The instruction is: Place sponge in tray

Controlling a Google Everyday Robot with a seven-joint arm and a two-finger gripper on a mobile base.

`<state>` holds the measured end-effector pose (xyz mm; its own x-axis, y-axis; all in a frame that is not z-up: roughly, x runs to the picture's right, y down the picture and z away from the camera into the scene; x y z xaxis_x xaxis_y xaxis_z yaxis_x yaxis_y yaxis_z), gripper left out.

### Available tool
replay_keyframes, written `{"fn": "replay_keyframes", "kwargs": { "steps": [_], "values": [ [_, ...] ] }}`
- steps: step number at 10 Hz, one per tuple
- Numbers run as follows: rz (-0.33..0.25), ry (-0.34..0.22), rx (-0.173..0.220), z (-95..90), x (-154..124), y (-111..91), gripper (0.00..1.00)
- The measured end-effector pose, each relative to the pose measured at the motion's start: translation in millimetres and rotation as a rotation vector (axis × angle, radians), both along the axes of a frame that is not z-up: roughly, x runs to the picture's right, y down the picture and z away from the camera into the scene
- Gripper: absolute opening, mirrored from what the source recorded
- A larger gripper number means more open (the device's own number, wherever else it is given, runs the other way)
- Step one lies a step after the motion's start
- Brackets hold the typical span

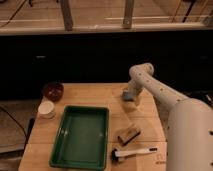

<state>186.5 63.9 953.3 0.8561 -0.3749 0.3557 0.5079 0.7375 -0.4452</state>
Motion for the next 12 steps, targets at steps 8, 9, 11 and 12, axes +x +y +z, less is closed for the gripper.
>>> {"fn": "replay_keyframes", "kwargs": {
  "steps": [8, 9, 11, 12],
  "values": [
    [0.014, -0.005, -0.023, 17.4, 2.2, 7.6, 0.51],
    [0.018, -0.003, -0.031, 16.5, 3.6, 9.1, 0.39],
    [0.018, -0.001, -0.028, 17.3, 5.2, 8.8, 0.19],
    [0.016, -0.002, -0.027, 17.6, 4.4, 8.4, 0.14]
  ]
}}
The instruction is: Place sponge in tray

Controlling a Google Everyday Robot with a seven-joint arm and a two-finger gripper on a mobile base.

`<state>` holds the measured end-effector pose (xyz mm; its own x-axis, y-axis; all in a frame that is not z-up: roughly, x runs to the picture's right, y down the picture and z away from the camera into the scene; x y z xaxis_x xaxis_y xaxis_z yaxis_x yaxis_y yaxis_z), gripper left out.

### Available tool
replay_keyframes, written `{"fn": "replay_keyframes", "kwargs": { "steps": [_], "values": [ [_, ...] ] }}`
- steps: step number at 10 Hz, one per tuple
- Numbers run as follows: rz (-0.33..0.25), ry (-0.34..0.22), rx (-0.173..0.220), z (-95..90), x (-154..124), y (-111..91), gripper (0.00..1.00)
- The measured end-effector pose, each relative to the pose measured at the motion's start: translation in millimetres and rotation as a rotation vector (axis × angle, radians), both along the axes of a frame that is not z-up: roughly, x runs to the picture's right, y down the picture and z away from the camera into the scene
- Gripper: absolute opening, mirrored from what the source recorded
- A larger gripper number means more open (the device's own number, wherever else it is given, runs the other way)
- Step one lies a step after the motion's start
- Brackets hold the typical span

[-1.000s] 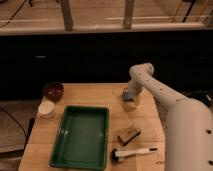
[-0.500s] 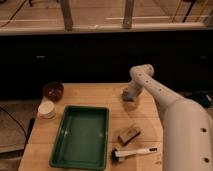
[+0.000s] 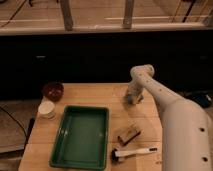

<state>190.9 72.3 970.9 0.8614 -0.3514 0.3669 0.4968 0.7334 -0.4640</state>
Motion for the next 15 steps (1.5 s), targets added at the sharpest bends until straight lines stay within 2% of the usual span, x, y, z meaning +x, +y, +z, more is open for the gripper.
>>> {"fn": "replay_keyframes", "kwargs": {
  "steps": [1, 2, 6, 9, 12, 15],
  "values": [
    [0.002, 0.001, 0.001, 0.8, 1.0, 0.0, 0.02],
    [0.002, 0.001, 0.002, 1.1, 1.2, 0.6, 0.00],
    [0.005, 0.003, 0.010, -8.5, 6.1, -3.7, 0.00],
    [0.006, 0.003, 0.043, -36.7, 9.7, -24.1, 0.00],
    [-0.001, 0.003, 0.071, -48.1, 13.4, -30.7, 0.00],
    [-0.023, -0.006, 0.101, -69.5, 15.2, -37.6, 0.00]
  ]
}}
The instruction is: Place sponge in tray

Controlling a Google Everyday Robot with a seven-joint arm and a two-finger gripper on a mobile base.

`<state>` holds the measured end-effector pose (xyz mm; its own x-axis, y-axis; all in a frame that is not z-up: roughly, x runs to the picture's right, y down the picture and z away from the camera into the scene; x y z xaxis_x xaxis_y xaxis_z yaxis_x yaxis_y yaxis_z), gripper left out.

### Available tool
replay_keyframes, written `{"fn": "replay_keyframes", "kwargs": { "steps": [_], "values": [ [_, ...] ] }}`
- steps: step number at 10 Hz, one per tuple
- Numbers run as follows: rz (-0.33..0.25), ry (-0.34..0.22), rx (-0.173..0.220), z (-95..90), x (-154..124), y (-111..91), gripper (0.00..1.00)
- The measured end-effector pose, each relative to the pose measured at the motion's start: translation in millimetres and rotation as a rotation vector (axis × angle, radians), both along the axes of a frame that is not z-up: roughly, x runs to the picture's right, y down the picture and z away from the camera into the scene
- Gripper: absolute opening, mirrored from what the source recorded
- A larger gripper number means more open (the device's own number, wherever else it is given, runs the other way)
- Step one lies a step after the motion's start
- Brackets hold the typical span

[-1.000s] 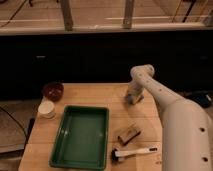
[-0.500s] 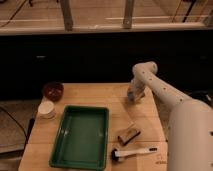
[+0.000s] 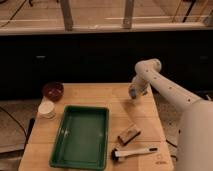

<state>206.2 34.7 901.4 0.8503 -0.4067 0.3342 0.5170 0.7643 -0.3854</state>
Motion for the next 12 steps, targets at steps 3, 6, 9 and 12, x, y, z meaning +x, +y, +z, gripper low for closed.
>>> {"fn": "replay_keyframes", "kwargs": {
  "steps": [3, 6, 9, 12],
  "values": [
    [-0.025, -0.009, 0.020, -11.3, 0.3, 0.1, 0.00],
    [-0.057, -0.025, 0.038, -26.9, -3.7, -1.0, 0.00],
    [-0.085, -0.039, 0.061, -38.6, -6.0, -0.3, 0.00],
    [-0.118, -0.061, 0.080, -51.0, -12.8, 0.8, 0.00]
  ]
}}
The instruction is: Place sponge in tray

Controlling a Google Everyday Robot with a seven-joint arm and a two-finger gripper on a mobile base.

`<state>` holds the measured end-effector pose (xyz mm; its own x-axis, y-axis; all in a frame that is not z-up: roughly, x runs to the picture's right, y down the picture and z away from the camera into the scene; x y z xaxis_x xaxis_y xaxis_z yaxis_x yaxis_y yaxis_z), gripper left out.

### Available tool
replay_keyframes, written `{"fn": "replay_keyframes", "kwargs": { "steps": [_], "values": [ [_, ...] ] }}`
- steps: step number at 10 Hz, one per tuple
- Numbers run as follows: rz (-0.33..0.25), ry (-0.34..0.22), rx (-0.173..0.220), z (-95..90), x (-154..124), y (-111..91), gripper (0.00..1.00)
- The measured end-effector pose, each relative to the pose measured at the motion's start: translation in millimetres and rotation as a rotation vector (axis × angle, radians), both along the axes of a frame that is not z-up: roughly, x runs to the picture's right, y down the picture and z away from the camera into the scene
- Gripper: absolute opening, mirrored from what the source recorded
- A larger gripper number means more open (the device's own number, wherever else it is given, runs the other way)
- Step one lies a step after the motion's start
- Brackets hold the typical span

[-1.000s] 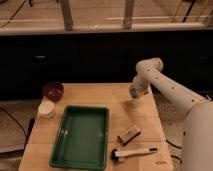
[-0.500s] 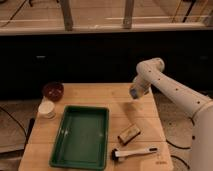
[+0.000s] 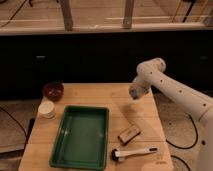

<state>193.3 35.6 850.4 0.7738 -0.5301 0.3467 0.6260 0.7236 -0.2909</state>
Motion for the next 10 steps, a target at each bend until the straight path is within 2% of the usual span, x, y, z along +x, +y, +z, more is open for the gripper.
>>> {"fn": "replay_keyframes", "kwargs": {
  "steps": [6, 10],
  "values": [
    [-0.066, -0.035, 0.064, -26.7, -7.4, 4.4, 0.00],
    [-0.090, -0.062, 0.098, -39.8, -10.4, 11.8, 0.00]
  ]
}}
